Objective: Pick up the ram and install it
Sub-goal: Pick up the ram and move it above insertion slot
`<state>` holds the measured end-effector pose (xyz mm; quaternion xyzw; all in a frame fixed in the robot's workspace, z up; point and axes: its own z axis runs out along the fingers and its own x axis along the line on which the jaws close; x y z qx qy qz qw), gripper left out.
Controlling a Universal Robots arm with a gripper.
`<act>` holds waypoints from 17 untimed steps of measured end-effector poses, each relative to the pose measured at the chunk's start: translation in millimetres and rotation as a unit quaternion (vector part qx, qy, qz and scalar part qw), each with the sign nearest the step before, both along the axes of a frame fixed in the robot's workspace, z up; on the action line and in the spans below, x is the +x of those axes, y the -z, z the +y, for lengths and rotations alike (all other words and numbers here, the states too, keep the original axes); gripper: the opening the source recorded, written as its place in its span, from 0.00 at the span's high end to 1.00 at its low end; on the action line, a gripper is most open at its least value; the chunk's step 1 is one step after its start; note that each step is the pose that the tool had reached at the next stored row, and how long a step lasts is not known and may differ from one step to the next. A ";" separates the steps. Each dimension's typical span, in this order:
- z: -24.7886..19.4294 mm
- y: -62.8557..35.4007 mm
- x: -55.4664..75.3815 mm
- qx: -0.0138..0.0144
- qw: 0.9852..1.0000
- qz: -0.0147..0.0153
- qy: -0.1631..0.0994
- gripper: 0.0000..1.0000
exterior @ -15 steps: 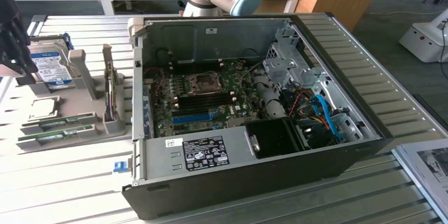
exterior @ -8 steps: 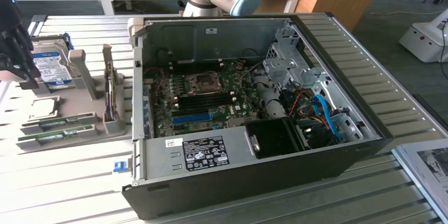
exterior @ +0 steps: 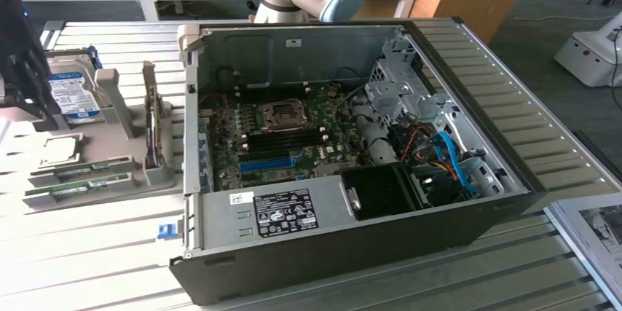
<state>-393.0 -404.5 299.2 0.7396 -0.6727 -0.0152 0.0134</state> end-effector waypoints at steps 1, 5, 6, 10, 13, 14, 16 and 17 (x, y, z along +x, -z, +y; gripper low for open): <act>0.0 1.7 0.0 0.000 1.000 0.000 0.000 0.64; 0.0 7.6 0.0 -0.001 1.000 0.000 0.000 0.64; 0.0 9.2 0.0 -0.001 1.000 0.000 0.000 0.64; 0.0 15.2 0.0 -0.002 1.000 0.000 0.000 0.64; 0.0 19.7 0.0 -0.002 1.000 0.000 0.000 0.64; 0.0 21.1 0.0 -0.003 1.000 0.000 0.000 0.64; 0.0 24.0 0.0 -0.003 1.000 0.000 0.000 0.64; 0.0 25.3 0.0 -0.003 1.000 0.000 0.000 0.64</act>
